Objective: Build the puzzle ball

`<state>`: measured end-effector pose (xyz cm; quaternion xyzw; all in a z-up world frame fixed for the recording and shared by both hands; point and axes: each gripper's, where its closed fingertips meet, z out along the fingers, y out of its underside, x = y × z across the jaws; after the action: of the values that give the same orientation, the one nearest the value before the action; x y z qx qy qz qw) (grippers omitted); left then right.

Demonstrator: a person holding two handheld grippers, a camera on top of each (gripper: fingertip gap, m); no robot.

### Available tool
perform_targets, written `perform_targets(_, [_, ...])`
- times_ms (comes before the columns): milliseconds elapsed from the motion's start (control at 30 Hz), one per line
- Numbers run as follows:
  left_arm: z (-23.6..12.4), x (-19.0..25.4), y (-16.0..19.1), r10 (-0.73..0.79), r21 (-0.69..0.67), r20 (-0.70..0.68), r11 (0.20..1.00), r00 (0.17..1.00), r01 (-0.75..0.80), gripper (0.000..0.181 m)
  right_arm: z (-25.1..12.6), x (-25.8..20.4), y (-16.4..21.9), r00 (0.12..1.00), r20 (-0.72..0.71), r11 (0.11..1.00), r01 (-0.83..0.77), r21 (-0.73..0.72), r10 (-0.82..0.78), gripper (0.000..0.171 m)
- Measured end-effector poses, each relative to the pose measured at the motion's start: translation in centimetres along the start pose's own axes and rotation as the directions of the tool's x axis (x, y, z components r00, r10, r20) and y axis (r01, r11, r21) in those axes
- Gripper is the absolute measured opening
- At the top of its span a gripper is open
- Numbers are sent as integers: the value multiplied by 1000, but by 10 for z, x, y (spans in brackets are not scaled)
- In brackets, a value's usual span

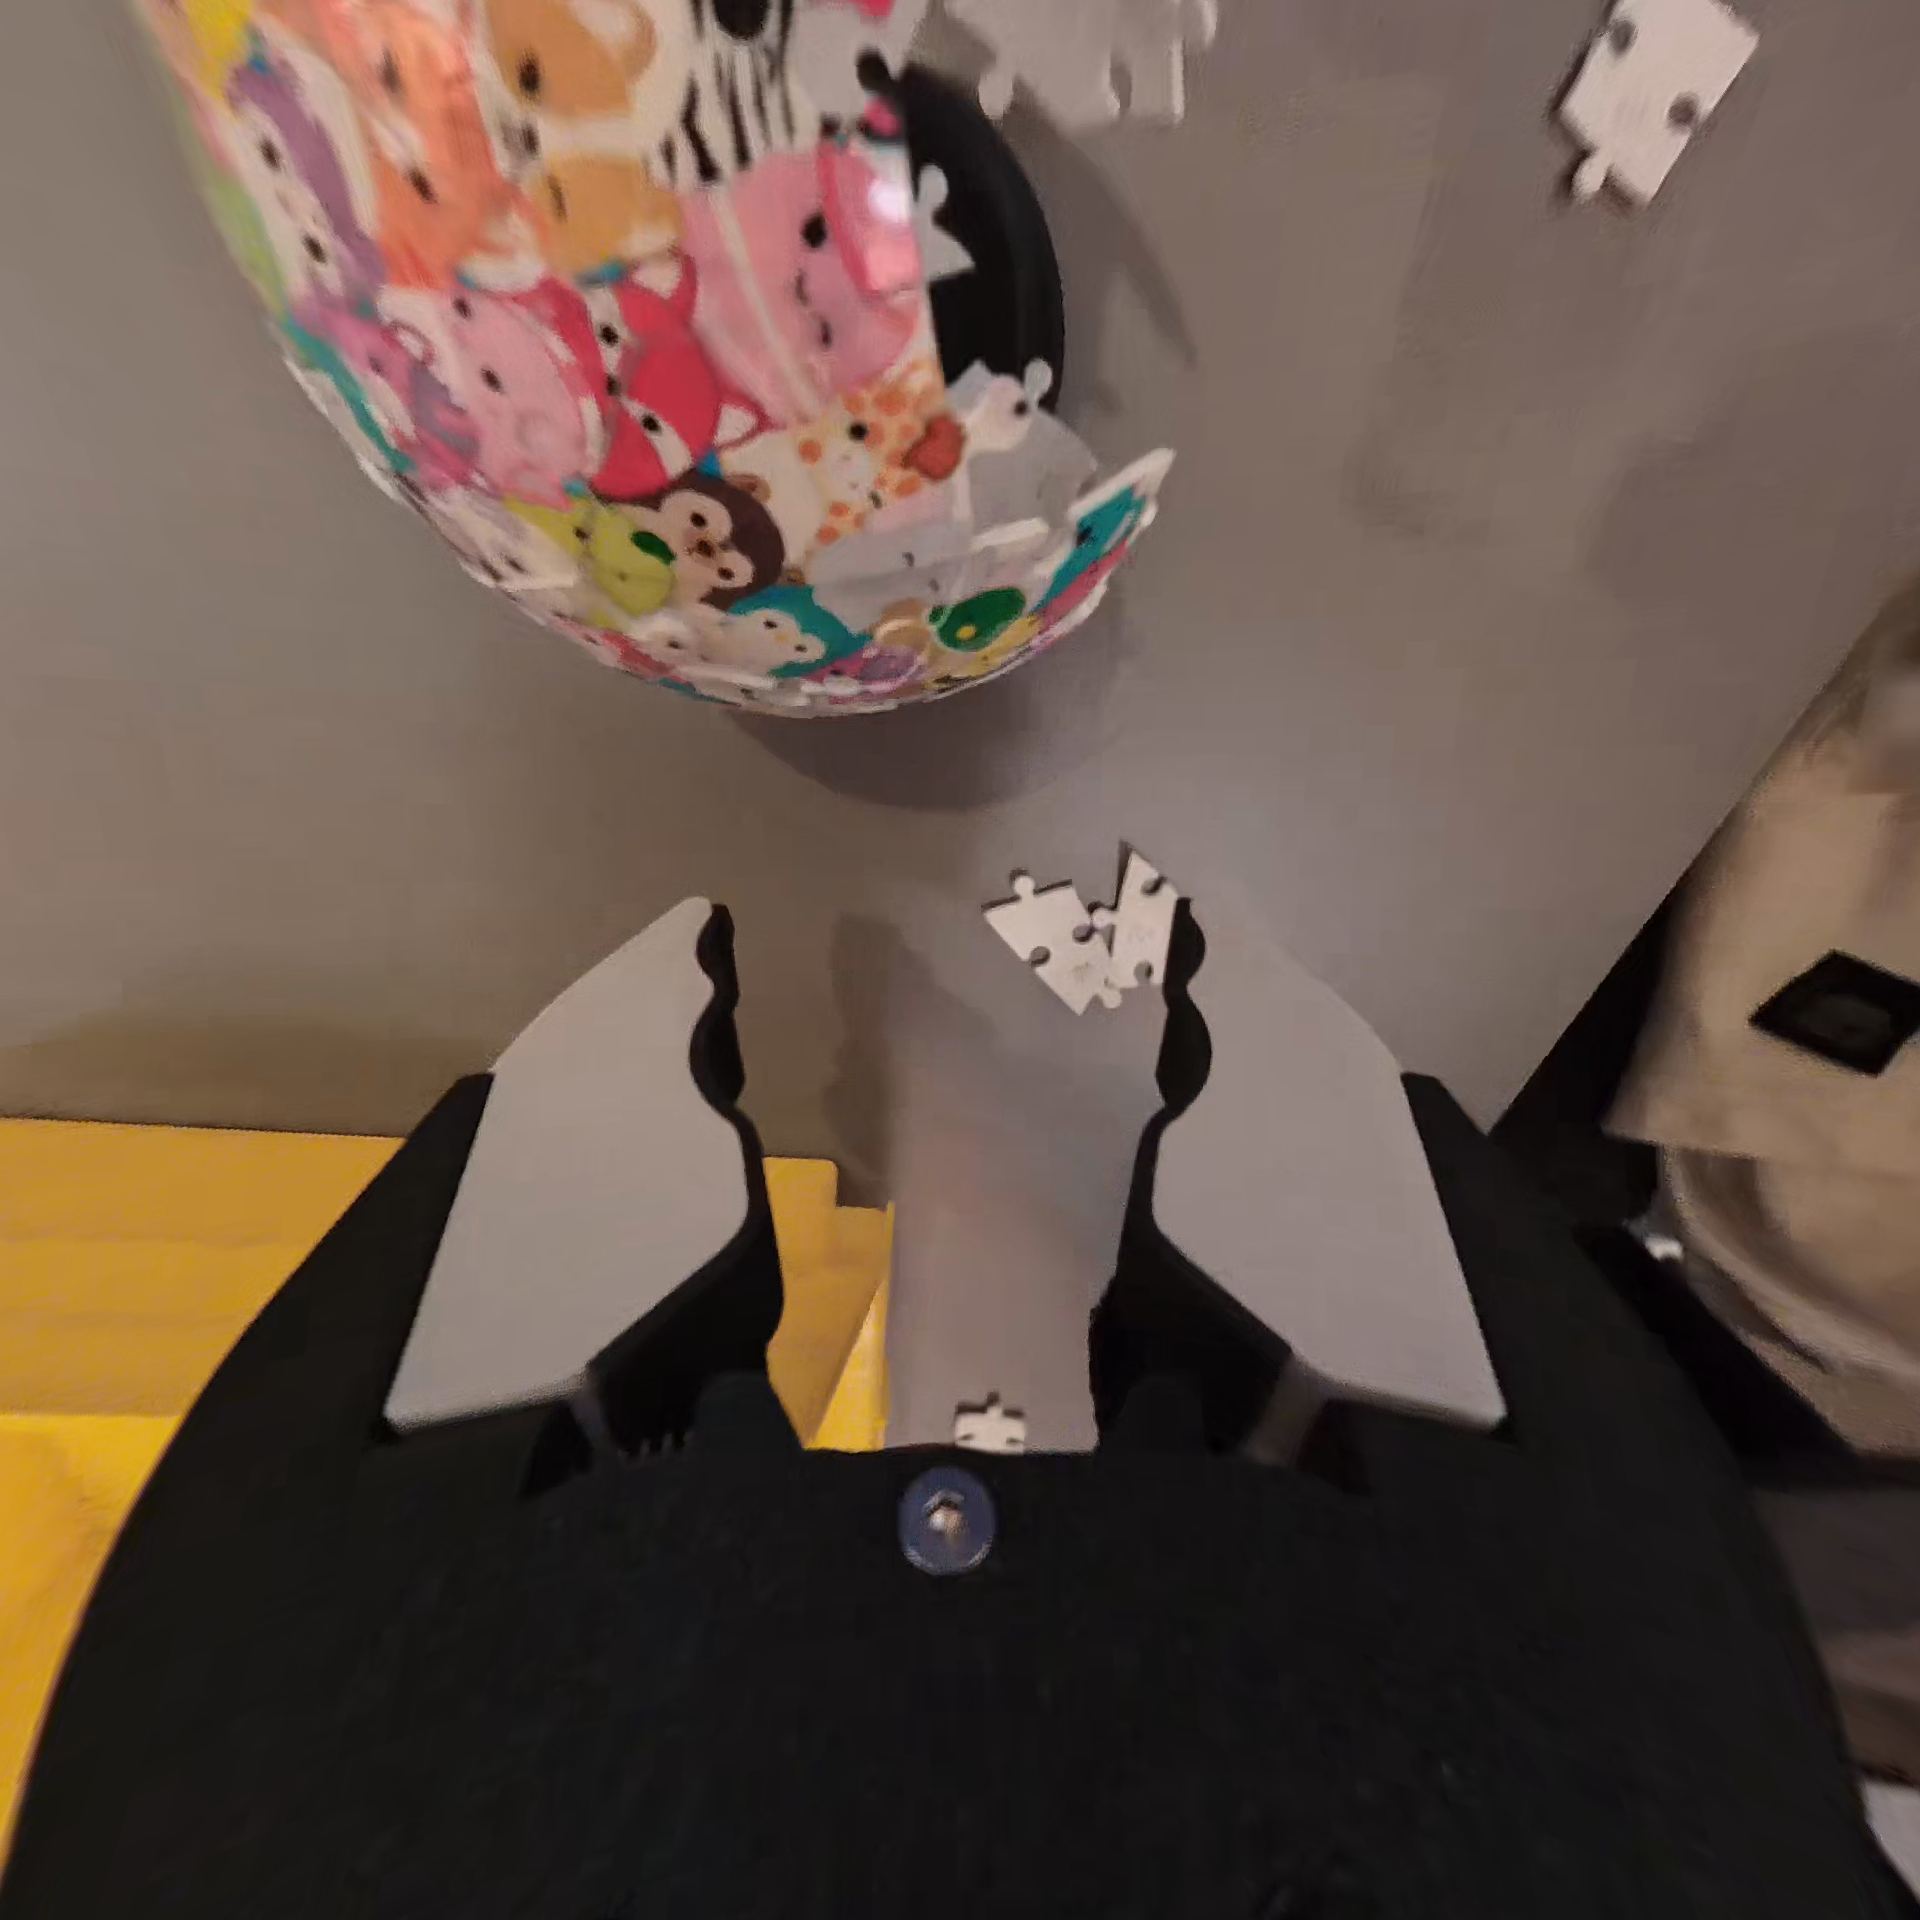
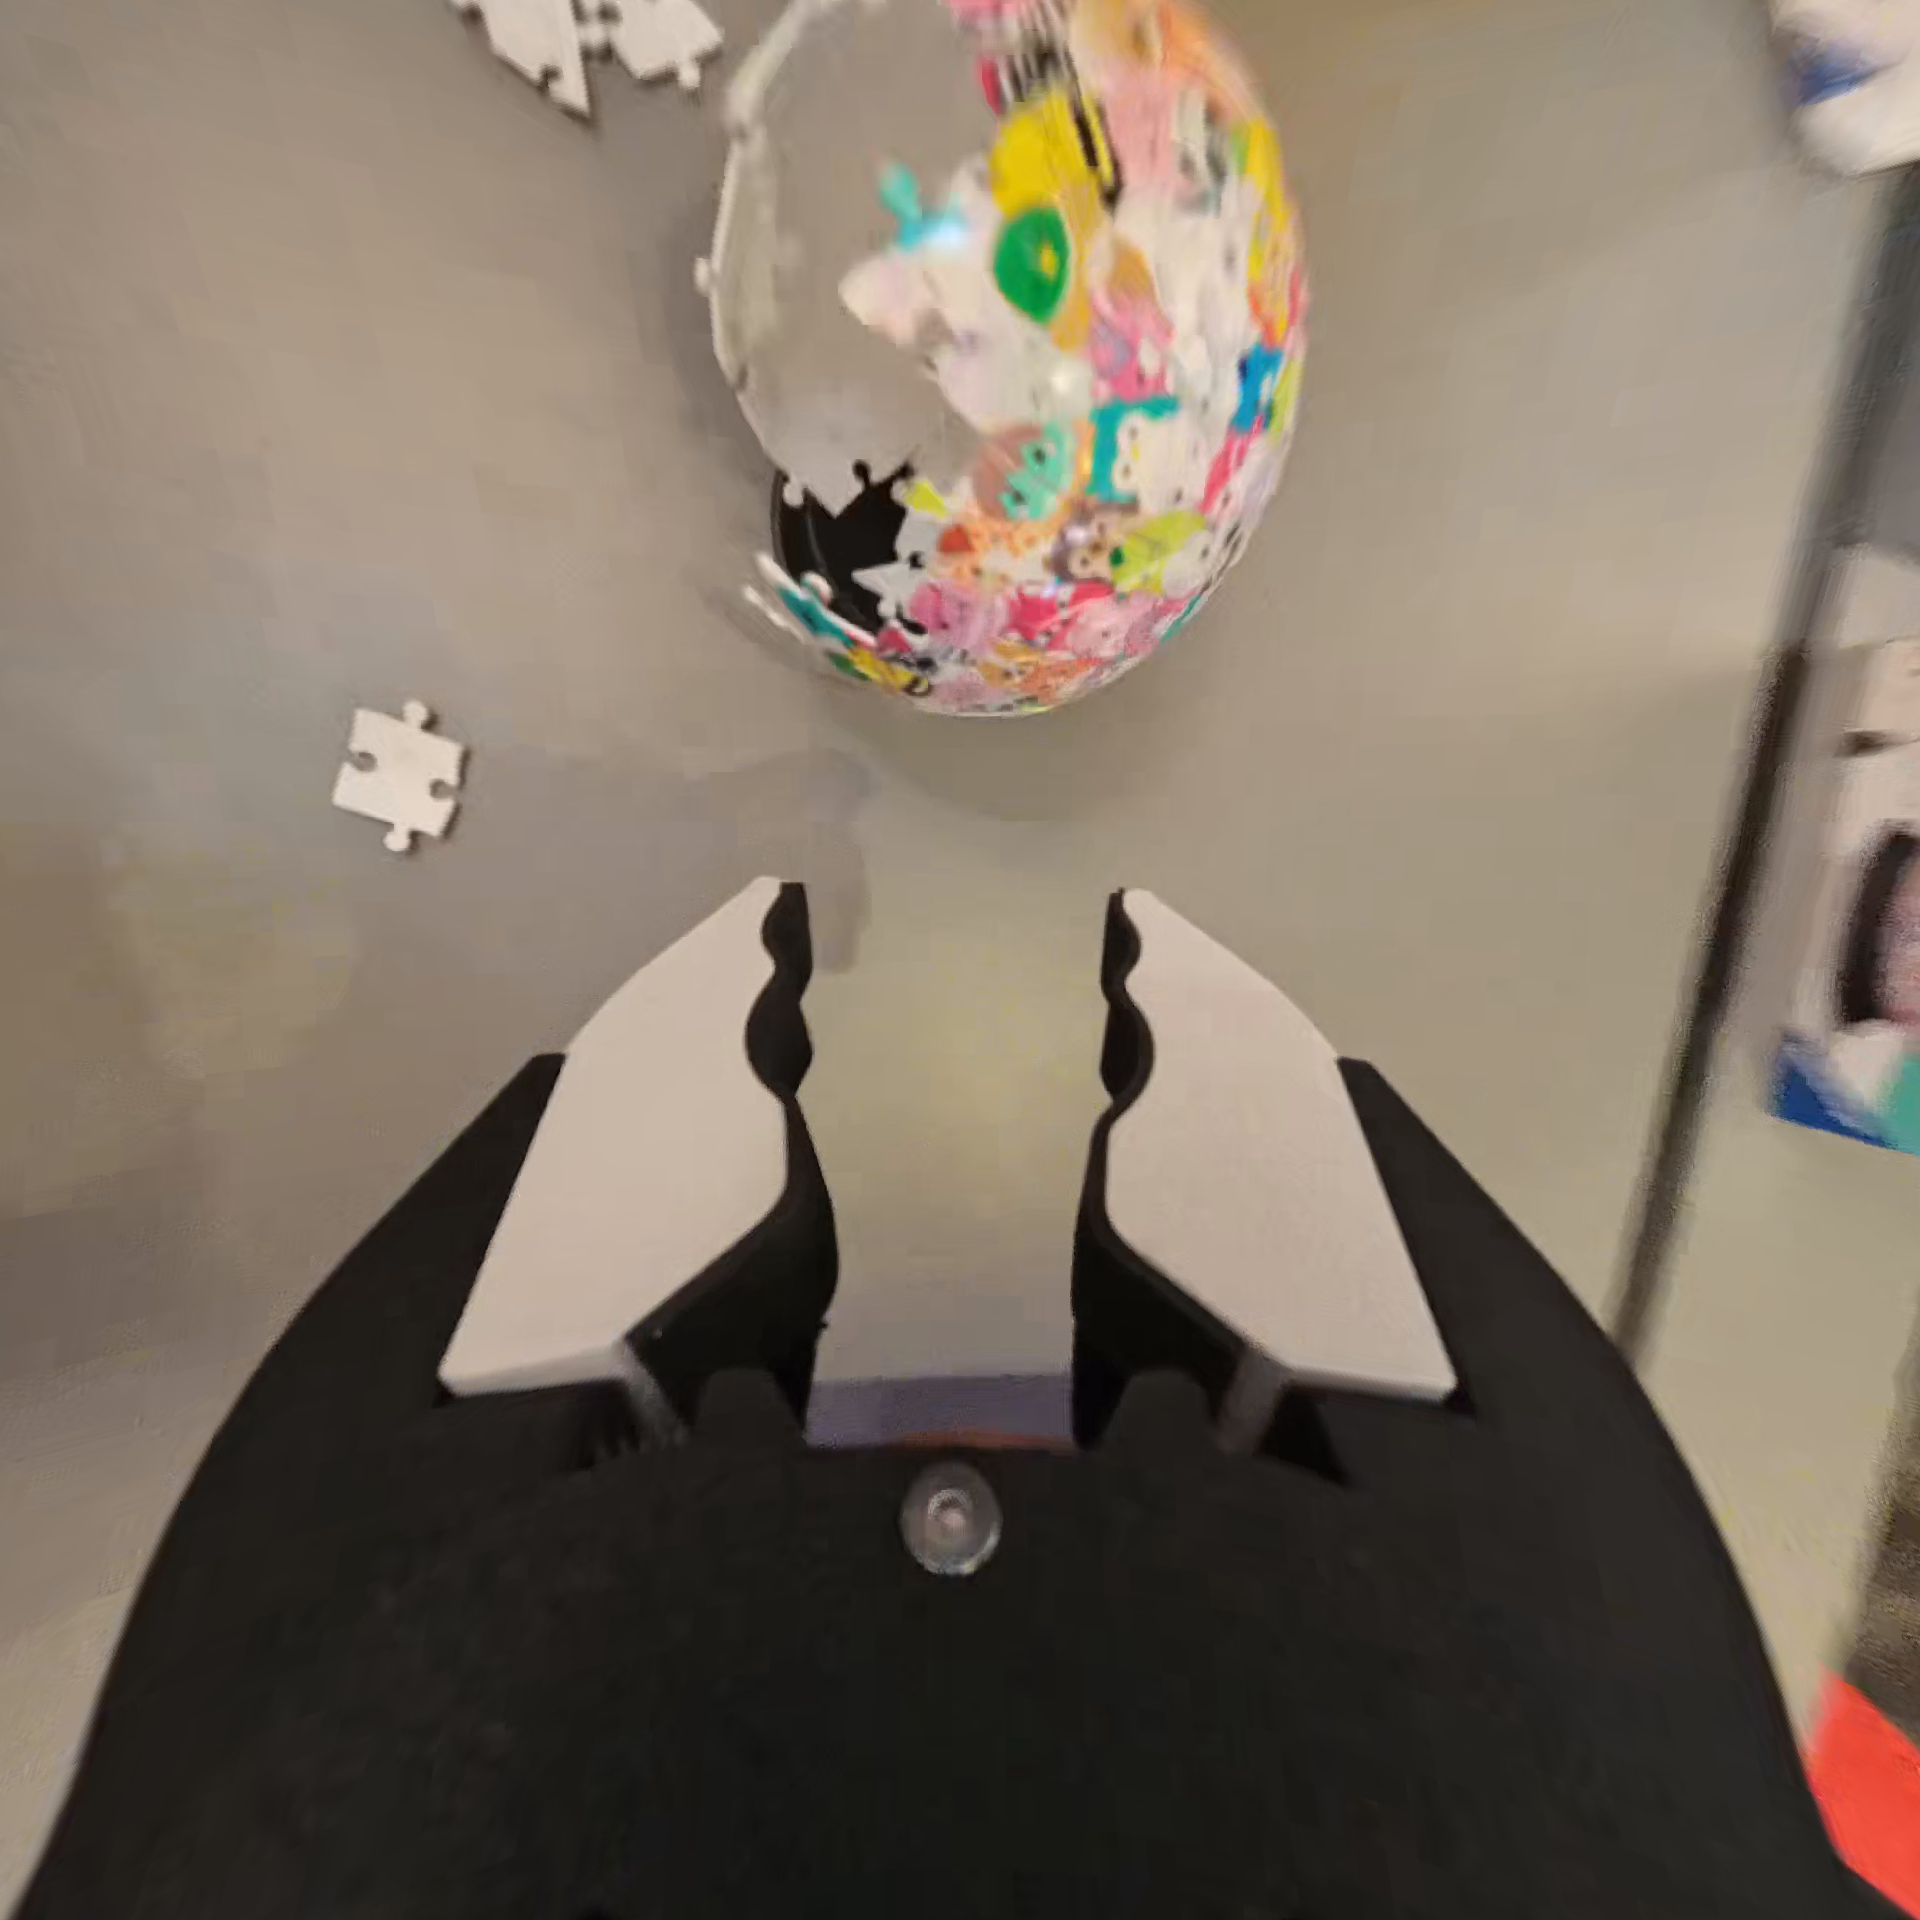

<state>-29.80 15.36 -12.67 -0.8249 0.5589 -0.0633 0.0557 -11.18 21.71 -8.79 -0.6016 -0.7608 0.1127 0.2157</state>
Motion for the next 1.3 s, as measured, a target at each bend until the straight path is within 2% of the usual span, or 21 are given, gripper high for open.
perform_targets(67, [0,-8,-3,38,-16,-5,999,999,-39,71,21,6,8,988,155,999,-32,14,30,53])
perform_targets(167, [7,-10,1,96,-88,-79,991,992,-103,84,47,12,16,955,295,1000,-24,0,23,53])
perform_targets(200, [13,-12,4,108,-118,-95,986,990,-119,83,53,14,15,944,330,1000,-28,-4,28,56])
perform_targets(300, [30,-16,6,104,-167,-151,977,983,-129,84,69,16,9,916,401,1000,-21,-10,23,62])
perform_targets(367, [37,-16,0,84,-154,-194,981,977,-115,83,77,11,8,895,446,1000,-8,-18,15,65])
perform_targets(467, [38,-7,-11,85,-118,-286,985,955,-123,82,82,-1,1,847,531,999,-37,21,20,66])
perform_targets(600, [40,-7,-16,92,-113,-322,984,942,-135,82,85,-4,-9,818,575,995,-62,72,9,62])
perform_targets(700, [42,-12,-18,79,-119,-322,985,943,-123,74,87,-1,-9,825,565,996,-47,76,-4,57])
perform_targets(833, [39,-17,-23,63,-103,-294,990,954,-97,74,90,2,-7,866,499,999,9,47,-31,56])
perform_targets(1067, [33,-35,-30,65,-81,-115,994,991,-75,75,90,25,-9,971,232,998,56,20,-59,57])
perform_targets(1200, [35,-31,-32,63,-56,-49,996,997,-65,74,83,26,-10,989,92,993,118,-8,-117,57])
perform_targets(1300, [37,-25,-32,67,-42,-23,997,997,-68,75,80,22,-10,988,53,988,150,-41,-148,59])
